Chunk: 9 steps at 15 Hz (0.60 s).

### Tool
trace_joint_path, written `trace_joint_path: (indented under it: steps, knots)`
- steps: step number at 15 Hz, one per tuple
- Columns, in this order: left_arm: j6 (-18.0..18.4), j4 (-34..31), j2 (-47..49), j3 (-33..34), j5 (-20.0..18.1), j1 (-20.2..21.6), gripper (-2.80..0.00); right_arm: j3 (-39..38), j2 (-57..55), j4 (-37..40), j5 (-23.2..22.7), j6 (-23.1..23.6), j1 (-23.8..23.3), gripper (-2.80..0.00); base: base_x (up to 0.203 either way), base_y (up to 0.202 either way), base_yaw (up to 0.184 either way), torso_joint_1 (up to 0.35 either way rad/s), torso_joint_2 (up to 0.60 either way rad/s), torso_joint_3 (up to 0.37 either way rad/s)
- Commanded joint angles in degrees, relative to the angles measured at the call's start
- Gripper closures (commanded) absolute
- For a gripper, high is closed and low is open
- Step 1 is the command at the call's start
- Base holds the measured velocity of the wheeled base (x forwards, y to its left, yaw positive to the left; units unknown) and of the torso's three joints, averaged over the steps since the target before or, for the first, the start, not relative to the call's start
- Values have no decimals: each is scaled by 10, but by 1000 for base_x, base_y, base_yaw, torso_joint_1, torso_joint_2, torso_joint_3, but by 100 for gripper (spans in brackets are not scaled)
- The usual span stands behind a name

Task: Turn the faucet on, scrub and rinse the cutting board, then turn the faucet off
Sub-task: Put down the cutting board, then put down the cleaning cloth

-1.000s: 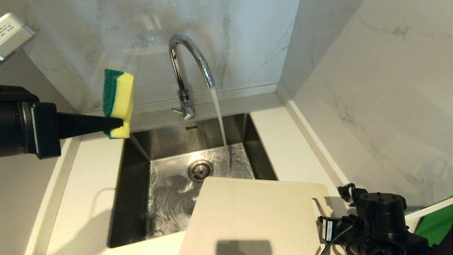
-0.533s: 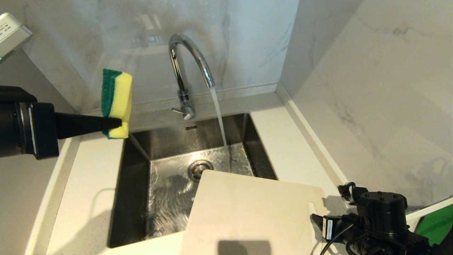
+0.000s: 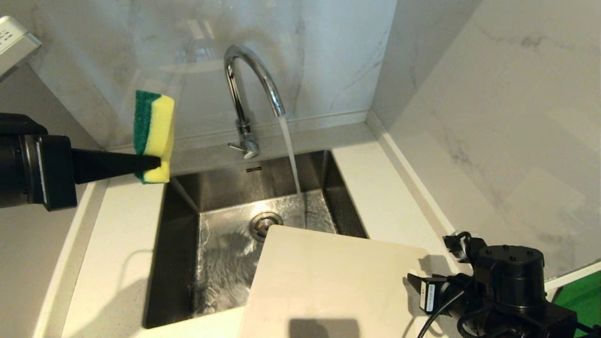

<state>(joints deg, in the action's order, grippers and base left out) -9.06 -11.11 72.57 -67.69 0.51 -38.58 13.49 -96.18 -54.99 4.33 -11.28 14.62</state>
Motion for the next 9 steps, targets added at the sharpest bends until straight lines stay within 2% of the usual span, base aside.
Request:
trace_joint_path:
  steps: [1,3,7,9]
  knots:
    - [-1,-1,-1,0,0,0,0,17,97,69,-4,-7,8,0,0,0,0,0,0,0]
    - [0,-1,-1,0,-1,0,0,45,201,166,-8,-12,9,0,0,0,0,0,0,0]
    - [0,-1,-2,0,-1,0,0,172,432,490,-29,-20,9,0,0,0,0,0,0,0]
    - [0,-1,-2,0,-1,0,0,232,509,605,-34,-25,9,0,0,0,0,0,0,0]
